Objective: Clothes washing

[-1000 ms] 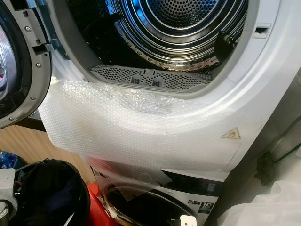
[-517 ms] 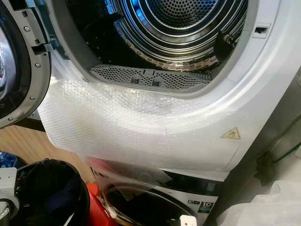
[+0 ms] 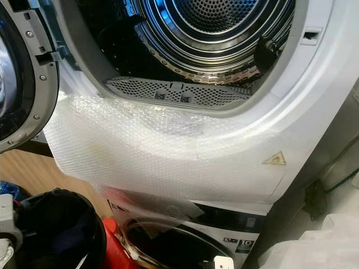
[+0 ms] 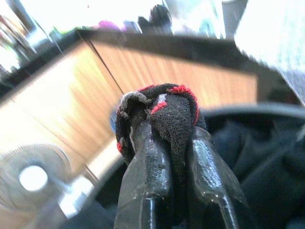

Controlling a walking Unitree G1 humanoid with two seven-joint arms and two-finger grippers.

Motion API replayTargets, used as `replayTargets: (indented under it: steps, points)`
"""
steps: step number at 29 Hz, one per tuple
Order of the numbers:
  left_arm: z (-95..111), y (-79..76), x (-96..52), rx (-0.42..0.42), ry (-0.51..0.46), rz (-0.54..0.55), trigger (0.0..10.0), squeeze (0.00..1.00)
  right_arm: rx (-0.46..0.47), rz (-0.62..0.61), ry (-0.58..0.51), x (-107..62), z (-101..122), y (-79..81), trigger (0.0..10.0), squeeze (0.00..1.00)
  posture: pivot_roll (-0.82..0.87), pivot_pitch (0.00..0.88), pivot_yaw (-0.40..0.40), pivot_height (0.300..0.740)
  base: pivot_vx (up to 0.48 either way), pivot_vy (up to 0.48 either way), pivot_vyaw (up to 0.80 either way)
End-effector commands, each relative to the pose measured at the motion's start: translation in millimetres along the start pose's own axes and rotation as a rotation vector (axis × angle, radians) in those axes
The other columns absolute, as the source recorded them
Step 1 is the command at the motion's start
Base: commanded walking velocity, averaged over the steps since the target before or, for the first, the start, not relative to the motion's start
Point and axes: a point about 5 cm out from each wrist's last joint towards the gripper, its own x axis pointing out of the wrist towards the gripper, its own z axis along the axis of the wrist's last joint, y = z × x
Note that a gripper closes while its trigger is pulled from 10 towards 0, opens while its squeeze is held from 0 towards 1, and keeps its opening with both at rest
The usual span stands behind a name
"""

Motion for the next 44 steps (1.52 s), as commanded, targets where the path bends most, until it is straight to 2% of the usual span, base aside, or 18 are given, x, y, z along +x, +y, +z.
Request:
replayTargets:
  steps: [1, 5, 6, 10, 13, 14, 15, 17, 20, 23, 27, 28, 30, 32, 33, 35, 38, 44]
  points:
    - [14, 5.0, -5.2, 0.018, -0.103, 0.059, 0.0, 0.00, 0.002, 0.012, 0.004, 0.6, 0, 3.6, 10.0, 0.00, 0.20, 0.000, 0.072, 0.740, 0.000, 0.000, 0.00]
    - [31, 3.7, -9.1, 0.029, -0.241, 0.059, 0.0, 0.00, 0.003, 0.015, 0.005, 0.5, 0, 4.4, 10.0, 0.00, 0.20, 0.000, 0.071, 0.740, 0.000, 0.000, 0.00]
    - [50, -6.0, -13.4, 0.053, -0.383, -0.023, 0.0, 0.00, 0.002, 0.018, 0.007, 0.5, -1, 5.2, 10.0, 0.00, 0.20, 0.000, 0.070, 0.740, 0.000, 0.000, 0.00]
    - [77, -39.3, -26.2, 0.105, -0.588, -0.330, 0.0, 0.00, -0.002, 0.022, 0.009, 0.6, -1, 6.1, 10.0, 0.00, 0.21, 0.000, 0.068, 0.740, 0.000, 0.000, 0.00]
    - [80, -55.8, -29.4, 0.153, -0.609, -0.468, 0.0, 0.00, -0.006, 0.024, 0.009, 0.7, -1, 6.8, 10.0, 0.00, 0.21, 0.000, 0.069, 0.740, 0.000, 0.000, 0.00]
    - [78, -69.5, -33.8, 0.135, -0.590, -0.599, 0.0, 0.00, -0.004, 0.024, 0.006, 0.8, 0, 6.9, 10.0, 0.00, 0.20, 0.000, 0.073, 0.740, 0.000, 0.000, 0.00]
    - [78, -69.5, -33.8, 0.135, -0.590, -0.599, 0.0, 0.00, -0.004, 0.024, 0.006, 0.8, 0, 6.9, 10.0, 0.00, 0.20, 0.000, 0.073, 0.740, 0.000, 0.000, 0.00]
    - [76, -90.6, -44.4, 0.112, -0.563, -0.829, 0.0, 0.00, -0.004, 0.025, 0.002, 1.1, 1, 7.8, 10.0, 0.00, 0.19, 0.000, 0.072, 0.740, 0.000, 0.000, 0.00]
    - [74, -101.2, -50.2, 0.113, -0.559, -0.949, 0.0, 0.00, -0.003, 0.026, 0.003, 1.1, 1, 7.9, 10.0, 0.00, 0.19, 0.000, 0.073, 0.740, 0.000, 0.000, 0.00]
    - [77, -126.0, -65.4, 0.130, -0.577, -1.199, 0.0, 0.00, 0.003, 0.023, 0.006, 0.8, -1, 7.5, 10.0, 0.00, 0.19, 0.000, 0.074, 0.740, 0.000, 0.000, 0.00]
    - [98, -149.3, -81.9, 0.149, -0.666, -1.406, 0.0, 0.00, 0.008, 0.017, 0.008, 0.3, -2, 5.6, 10.0, 0.00, 0.18, 0.000, 0.068, 0.740, 0.000, 0.000, 0.00]
    - [113, -157.8, -89.2, 0.181, -0.757, -1.474, 0.0, 0.00, 0.009, 0.017, 0.009, 0.3, -3, 5.5, 10.0, 0.00, 0.17, 0.000, 0.071, 0.740, 0.000, 0.000, 0.00]
    - [136, -165.2, -95.5, 0.179, -0.870, -1.520, 0.0, 0.00, 0.022, 0.009, 0.005, 0.1, -3, 4.6, 10.0, 0.00, 0.15, 0.000, 0.078, 0.740, 0.000, 0.000, 0.00]
    - [140, -165.9, -96.2, 0.186, -0.892, -1.526, 0.0, 0.00, 0.025, 0.008, 0.004, 0.0, -3, 4.3, 10.0, 0.00, 0.14, 0.000, 0.081, 0.740, 0.000, 0.000, 0.00]
    - [171, -170.0, -99.7, 0.200, -1.037, -1.553, 0.0, 0.00, 0.036, 0.000, 0.006, -1.0, -7, 1.2, 10.0, 0.00, 0.12, 0.000, 0.084, 0.740, 0.000, 0.000, 0.00]
    - [187, -172.1, -99.5, 0.209, -1.104, -1.555, 0.0, 0.00, 0.041, -0.006, 0.010, -1.7, -9, -0.8, 10.0, 0.00, 0.12, 0.000, 0.084, 0.740, 0.000, 0.000, 0.00]
    - [234, -176.6, -79.8, 0.203, -1.233, -1.463, 0.0, 0.00, 0.034, -0.020, 0.046, -6.1, -26, -8.7, 10.0, 0.00, 0.11, 0.000, 0.077, 0.740, 0.000, 0.000, 0.00]
    - [281, -179.9, -43.8, 0.226, -1.291, -1.330, 0.0, 0.00, 0.028, -0.037, 0.073, -13.5, -45, -22.6, 10.0, 0.00, 0.07, 0.000, 0.064, 0.740, 0.000, 0.000, 0.00]
